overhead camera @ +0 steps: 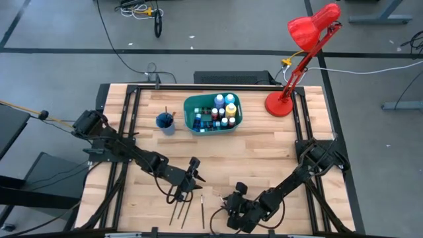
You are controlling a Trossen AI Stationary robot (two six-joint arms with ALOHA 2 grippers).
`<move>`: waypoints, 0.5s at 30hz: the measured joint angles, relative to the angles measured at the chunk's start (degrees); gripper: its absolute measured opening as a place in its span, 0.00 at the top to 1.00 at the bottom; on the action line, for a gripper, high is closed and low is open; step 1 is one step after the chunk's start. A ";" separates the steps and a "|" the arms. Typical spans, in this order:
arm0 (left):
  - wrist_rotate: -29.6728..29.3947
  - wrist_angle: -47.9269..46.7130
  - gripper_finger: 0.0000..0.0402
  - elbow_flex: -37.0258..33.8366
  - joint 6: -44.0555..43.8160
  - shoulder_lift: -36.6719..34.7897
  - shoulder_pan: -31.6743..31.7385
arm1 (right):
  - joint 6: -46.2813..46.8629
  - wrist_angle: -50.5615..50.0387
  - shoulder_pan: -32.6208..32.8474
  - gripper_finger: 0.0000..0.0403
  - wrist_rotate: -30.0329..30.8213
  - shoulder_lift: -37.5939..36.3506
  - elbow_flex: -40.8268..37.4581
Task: Pick & Place Paint Supplies
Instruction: Put the silver paint brush into the blue cup
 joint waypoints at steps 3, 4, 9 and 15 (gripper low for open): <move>0.08 0.02 0.64 0.00 -0.04 0.02 0.00 | 0.17 0.17 -0.28 0.61 -0.05 0.21 0.02; 0.08 0.00 0.64 0.00 -0.03 0.02 0.00 | 0.16 0.17 -0.42 0.61 -0.25 0.20 0.03; 0.08 0.00 0.64 0.00 0.62 0.04 0.00 | 0.07 -1.71 -1.41 0.62 -2.03 0.03 0.27; 0.10 0.00 0.64 0.02 0.14 0.04 0.00 | 0.89 -3.01 -3.17 0.62 -5.79 -0.16 0.31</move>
